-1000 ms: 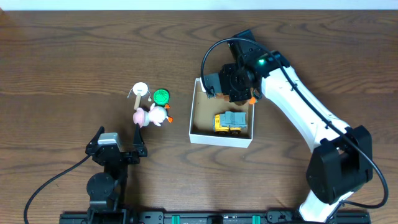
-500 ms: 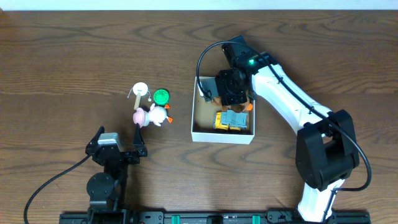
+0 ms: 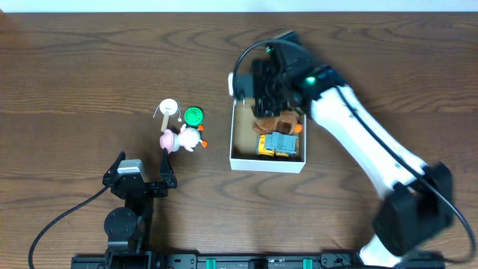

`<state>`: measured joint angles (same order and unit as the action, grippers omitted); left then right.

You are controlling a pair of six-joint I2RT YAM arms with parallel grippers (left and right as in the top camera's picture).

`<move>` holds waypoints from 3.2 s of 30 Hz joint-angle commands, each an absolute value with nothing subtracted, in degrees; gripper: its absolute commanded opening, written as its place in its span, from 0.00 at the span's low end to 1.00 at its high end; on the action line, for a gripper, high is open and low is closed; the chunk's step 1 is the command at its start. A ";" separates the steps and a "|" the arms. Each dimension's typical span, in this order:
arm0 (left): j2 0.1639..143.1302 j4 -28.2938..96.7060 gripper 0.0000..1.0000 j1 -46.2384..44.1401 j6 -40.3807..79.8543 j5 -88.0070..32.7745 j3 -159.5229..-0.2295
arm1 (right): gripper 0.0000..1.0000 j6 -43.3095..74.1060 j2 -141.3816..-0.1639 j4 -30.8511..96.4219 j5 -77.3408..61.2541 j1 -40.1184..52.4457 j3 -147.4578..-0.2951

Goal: Pack container

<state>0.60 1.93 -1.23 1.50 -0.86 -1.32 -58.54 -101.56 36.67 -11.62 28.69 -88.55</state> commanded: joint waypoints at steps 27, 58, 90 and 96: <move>0.30 3.79 0.98 -0.97 0.14 1.76 -0.23 | 0.99 -7.31 -87.35 49.74 7.49 1.45 -88.82; 69.84 35.22 0.98 -1.08 0.49 -27.05 -58.98 | 0.99 -7.31 -87.35 49.76 7.49 1.45 -88.82; 95.22 33.61 0.78 -1.08 -37.71 -18.44 -59.05 | 0.99 -7.31 -87.35 49.76 7.49 1.45 -88.82; 100.55 33.56 0.65 -1.08 -37.71 -17.08 -59.05 | 0.99 -7.31 -87.35 49.76 7.49 1.45 -88.82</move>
